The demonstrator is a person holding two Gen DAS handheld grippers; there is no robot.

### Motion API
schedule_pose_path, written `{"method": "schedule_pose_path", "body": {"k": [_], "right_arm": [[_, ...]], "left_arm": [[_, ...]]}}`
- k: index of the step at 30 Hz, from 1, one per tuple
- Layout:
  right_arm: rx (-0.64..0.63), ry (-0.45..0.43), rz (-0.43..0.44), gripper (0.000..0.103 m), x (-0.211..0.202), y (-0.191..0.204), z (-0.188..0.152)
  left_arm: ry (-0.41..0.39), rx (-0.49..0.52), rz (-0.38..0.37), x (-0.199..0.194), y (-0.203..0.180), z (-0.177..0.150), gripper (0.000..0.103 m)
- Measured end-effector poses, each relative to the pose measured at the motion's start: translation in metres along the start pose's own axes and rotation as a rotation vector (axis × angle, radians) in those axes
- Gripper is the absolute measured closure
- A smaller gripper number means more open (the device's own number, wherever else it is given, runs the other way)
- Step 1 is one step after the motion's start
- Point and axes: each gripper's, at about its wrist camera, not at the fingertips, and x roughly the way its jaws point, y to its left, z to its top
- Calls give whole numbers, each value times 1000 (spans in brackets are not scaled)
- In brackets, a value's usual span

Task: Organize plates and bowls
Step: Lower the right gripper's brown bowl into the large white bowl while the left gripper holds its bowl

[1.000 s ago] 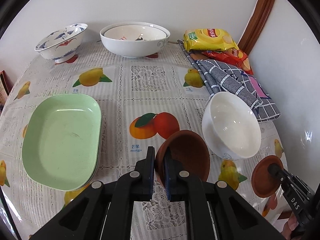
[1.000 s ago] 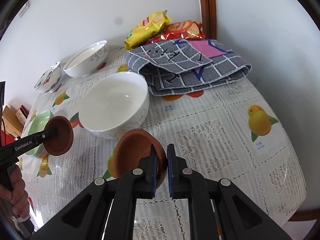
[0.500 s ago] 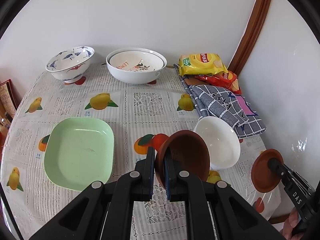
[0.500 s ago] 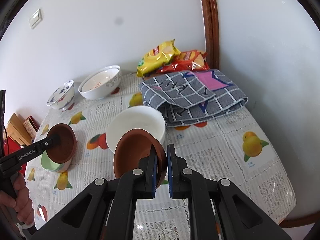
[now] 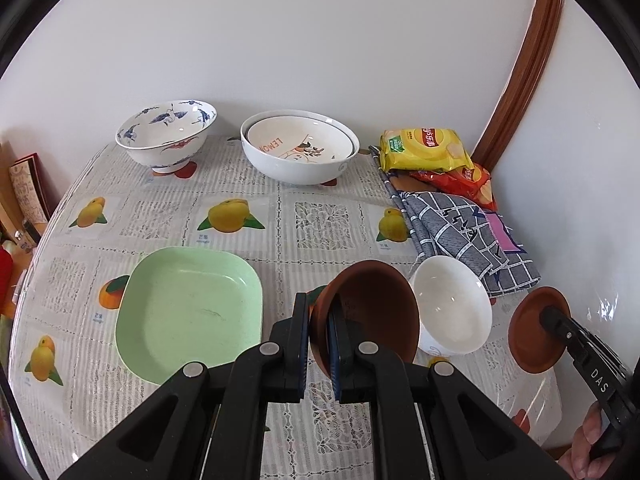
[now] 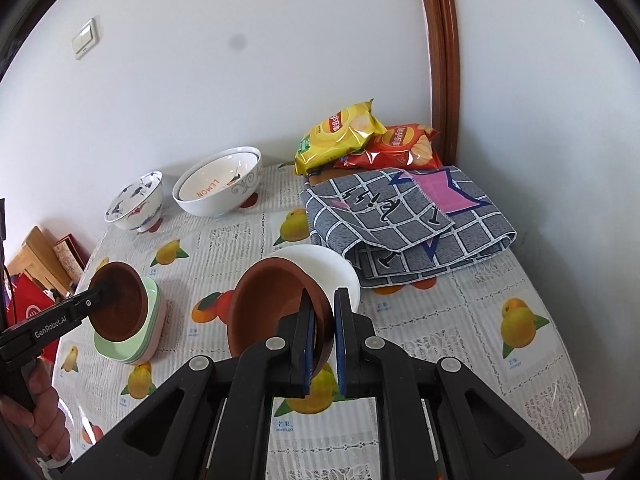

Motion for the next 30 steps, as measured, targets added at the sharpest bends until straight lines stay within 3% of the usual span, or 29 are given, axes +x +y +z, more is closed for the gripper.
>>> {"method": "schedule_pose_path", "body": {"k": [18, 30], "right_arm": [[-19, 57, 15, 94, 54, 4, 10], [-43, 144, 4, 94, 102, 9, 4]], "left_arm": [[45, -13, 19, 33, 5, 5, 94], [80, -20, 33, 60, 12, 8, 94]]}}
